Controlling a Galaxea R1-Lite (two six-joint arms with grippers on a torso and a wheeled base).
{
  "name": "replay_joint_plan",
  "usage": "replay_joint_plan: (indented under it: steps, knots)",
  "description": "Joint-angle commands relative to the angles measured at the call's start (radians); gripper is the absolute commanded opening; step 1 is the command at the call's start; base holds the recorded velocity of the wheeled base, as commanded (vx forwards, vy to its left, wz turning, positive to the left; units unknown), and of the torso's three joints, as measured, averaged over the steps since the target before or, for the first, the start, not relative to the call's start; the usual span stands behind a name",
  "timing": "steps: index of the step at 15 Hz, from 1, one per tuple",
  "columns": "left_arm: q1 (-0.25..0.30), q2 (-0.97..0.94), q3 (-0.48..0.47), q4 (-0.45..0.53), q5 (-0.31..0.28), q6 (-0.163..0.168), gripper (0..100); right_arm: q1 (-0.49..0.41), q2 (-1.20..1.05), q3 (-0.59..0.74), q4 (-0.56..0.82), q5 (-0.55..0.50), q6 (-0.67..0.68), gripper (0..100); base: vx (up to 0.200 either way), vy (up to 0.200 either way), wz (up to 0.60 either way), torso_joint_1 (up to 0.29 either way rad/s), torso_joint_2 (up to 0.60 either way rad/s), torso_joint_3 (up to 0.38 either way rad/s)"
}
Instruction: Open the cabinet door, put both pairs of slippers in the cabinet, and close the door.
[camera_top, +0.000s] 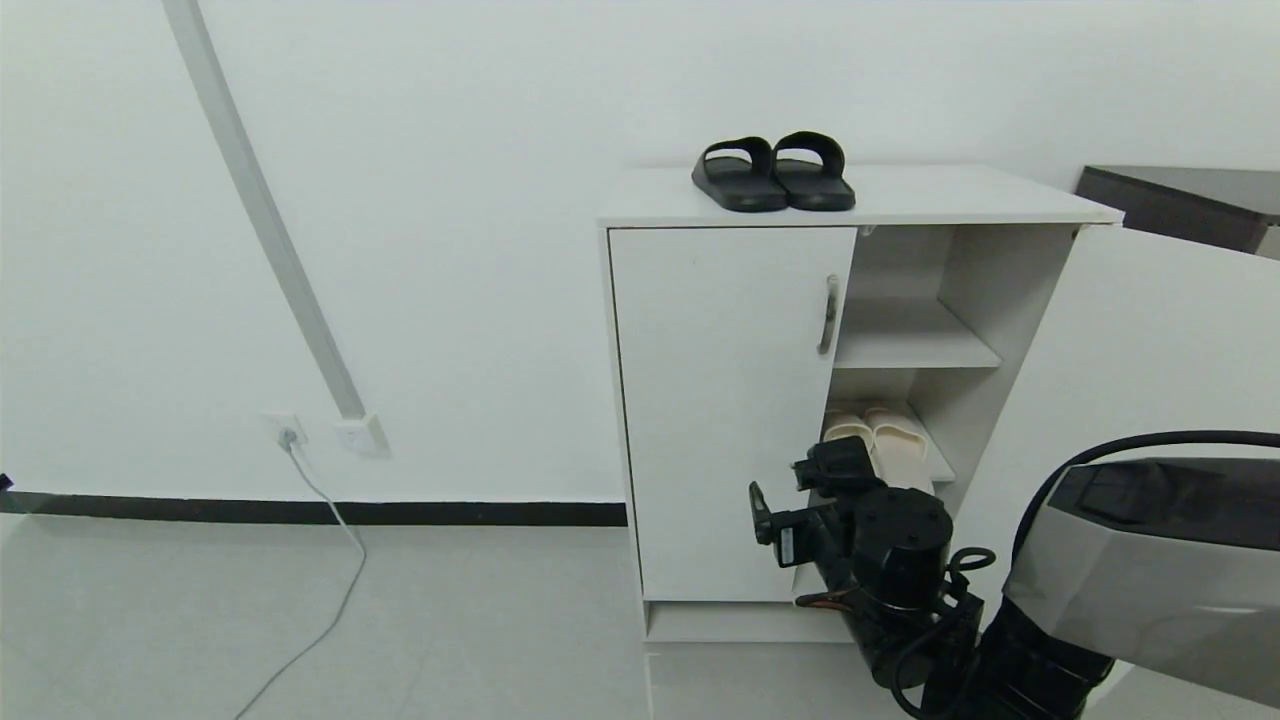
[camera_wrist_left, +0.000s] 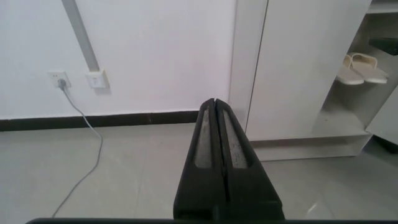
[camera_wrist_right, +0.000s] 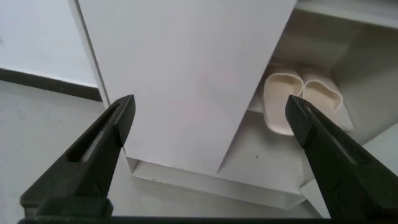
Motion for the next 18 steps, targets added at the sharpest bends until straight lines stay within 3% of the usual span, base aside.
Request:
replay_joint_plan:
  steps: [1,18]
  knots:
    - [0.0,-0.001,0.0,0.0,0.0,0.0,0,0.001,0.004,0.0,-0.003,0.0,-0.002,100,0.0,0.0,0.0,0.119,-0.47,-0.334]
    - [0.0,0.001,0.0,0.0,0.0,0.0,0,-0.002,0.009,0.018,-0.014,0.0,0.0,100,0.0,0.0,0.0,0.186,-0.5,-0.315]
